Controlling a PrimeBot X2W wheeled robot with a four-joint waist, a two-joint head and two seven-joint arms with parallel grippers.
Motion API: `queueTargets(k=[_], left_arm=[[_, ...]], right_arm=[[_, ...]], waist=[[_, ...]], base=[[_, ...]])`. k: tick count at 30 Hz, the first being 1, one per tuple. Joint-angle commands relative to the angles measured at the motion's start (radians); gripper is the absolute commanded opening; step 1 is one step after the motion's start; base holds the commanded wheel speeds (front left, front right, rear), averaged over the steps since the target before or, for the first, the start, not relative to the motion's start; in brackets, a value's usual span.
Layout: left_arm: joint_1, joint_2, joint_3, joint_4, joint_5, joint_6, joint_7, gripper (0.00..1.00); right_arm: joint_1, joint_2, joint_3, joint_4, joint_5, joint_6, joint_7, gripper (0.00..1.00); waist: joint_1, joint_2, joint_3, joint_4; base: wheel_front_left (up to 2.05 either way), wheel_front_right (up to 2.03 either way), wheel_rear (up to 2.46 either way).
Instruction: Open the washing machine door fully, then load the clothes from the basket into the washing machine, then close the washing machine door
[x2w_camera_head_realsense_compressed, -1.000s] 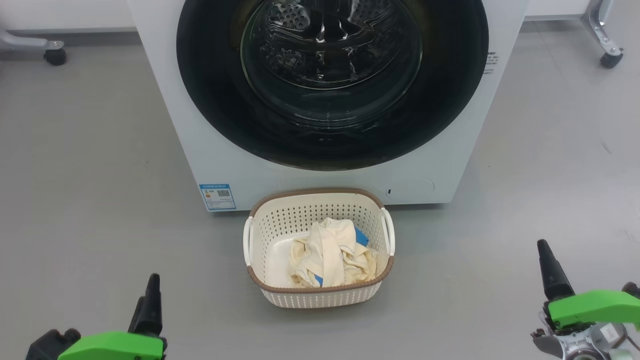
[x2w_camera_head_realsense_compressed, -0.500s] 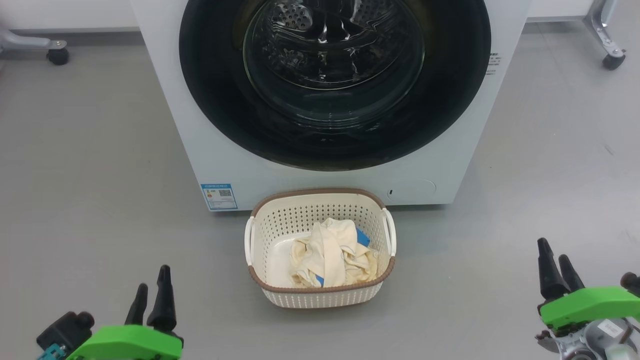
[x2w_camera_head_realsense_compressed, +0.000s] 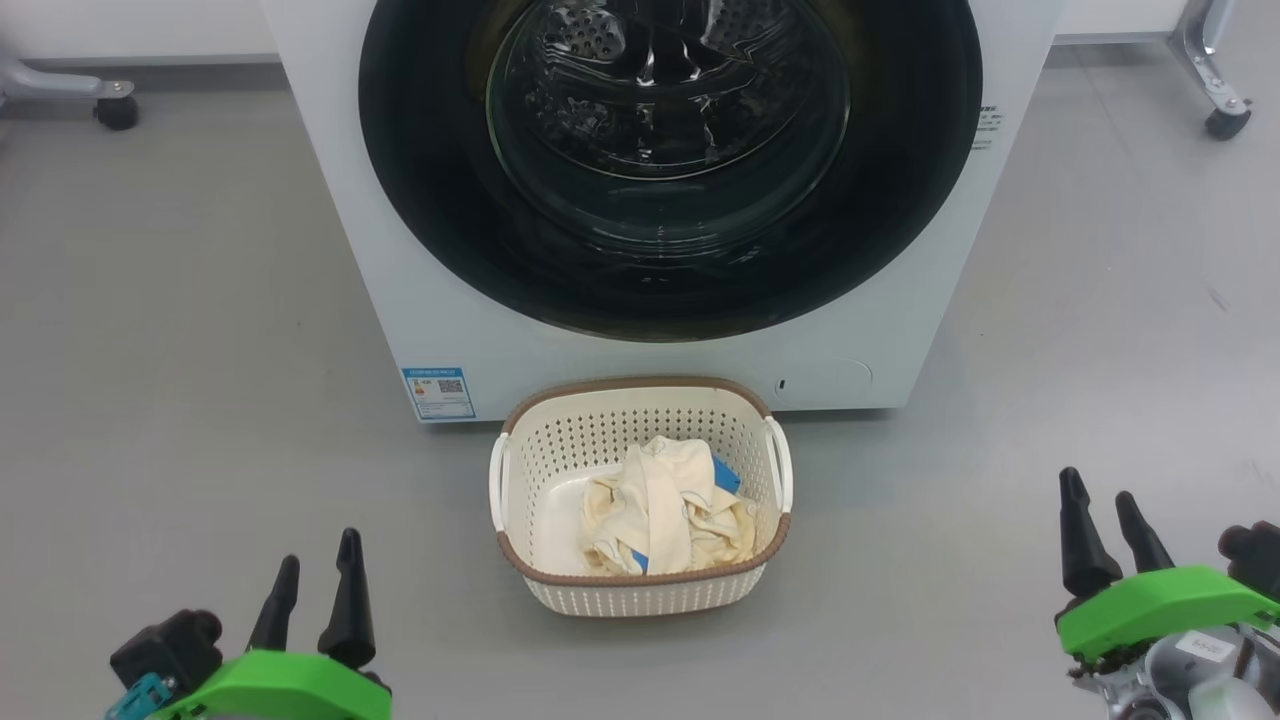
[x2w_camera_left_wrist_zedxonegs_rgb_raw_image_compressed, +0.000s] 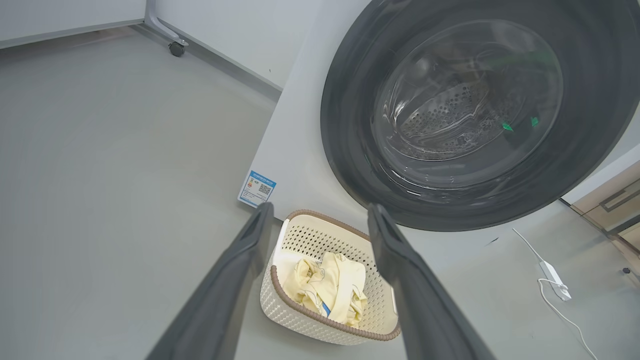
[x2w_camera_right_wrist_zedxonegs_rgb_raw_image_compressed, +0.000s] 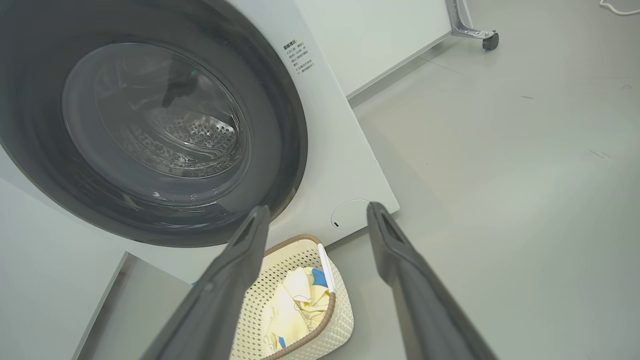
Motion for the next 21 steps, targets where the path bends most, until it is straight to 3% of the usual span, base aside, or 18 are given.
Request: queueTargets(k=[1,21], left_arm=[[-0.059,0.022,0.018,-0.033,0.041,0.01,-0.02,1.0],[-0.08,0.026,-0.017,-0.014,0.258,0.034,-0.079,1.0]], right_arm=[[-0.053,-0.011,0.018,-0.043,-0.04,0.001,-0.014,1.0],[-0.05,-0.013,0.058,-0.093,-0.29,0.001,-0.041,1.0]], waist=[[0.0,0.0,0.0,0.001],[0.0,0.0,-0.001,0.006]], base=[[0.0,0.0,0.0],[0.0,0.0,0.0]])
